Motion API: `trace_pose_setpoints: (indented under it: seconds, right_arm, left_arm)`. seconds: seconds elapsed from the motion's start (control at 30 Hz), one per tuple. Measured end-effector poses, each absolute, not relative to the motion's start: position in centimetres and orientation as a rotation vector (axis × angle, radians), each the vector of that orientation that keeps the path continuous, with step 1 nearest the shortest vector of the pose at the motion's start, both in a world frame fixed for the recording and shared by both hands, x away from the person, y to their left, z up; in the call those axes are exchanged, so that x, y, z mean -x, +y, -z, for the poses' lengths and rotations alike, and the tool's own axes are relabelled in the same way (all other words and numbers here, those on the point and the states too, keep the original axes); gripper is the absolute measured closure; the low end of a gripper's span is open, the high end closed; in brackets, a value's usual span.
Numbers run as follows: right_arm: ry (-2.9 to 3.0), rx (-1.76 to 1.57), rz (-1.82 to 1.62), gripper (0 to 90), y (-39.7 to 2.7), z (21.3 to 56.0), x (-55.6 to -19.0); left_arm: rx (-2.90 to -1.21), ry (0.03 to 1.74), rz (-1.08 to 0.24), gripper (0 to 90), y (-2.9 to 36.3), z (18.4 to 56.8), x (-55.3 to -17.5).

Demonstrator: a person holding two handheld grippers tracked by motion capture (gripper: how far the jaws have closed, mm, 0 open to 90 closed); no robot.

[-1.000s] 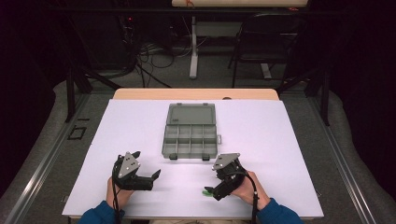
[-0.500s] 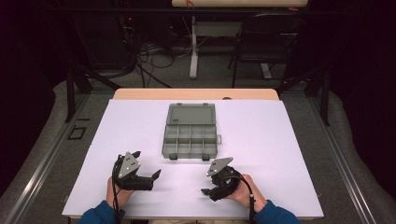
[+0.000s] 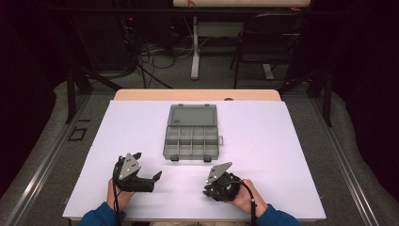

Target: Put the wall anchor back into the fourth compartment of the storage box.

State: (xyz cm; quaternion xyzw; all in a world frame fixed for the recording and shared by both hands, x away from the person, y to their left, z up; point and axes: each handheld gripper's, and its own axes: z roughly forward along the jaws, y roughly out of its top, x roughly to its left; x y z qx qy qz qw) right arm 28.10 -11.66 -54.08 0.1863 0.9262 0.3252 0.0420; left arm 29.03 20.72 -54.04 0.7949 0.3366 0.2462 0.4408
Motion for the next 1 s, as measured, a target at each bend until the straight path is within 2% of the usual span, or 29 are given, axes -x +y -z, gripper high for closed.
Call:
trace_pose_setpoints:
  seconds: [0.1,1.0]
  right_arm:
    - [2.841,-0.577,-0.984,83.9,-11.7,54.3,-28.2]
    - [2.767,-0.633,-1.012,84.4,-13.0,53.4,-28.9]
  left_arm:
    - [-1.974,0.835,-0.612,0.0,20.7,54.0,-29.0]
    - [-1.972,0.836,-0.619,0.0,20.7,54.1,-29.1]
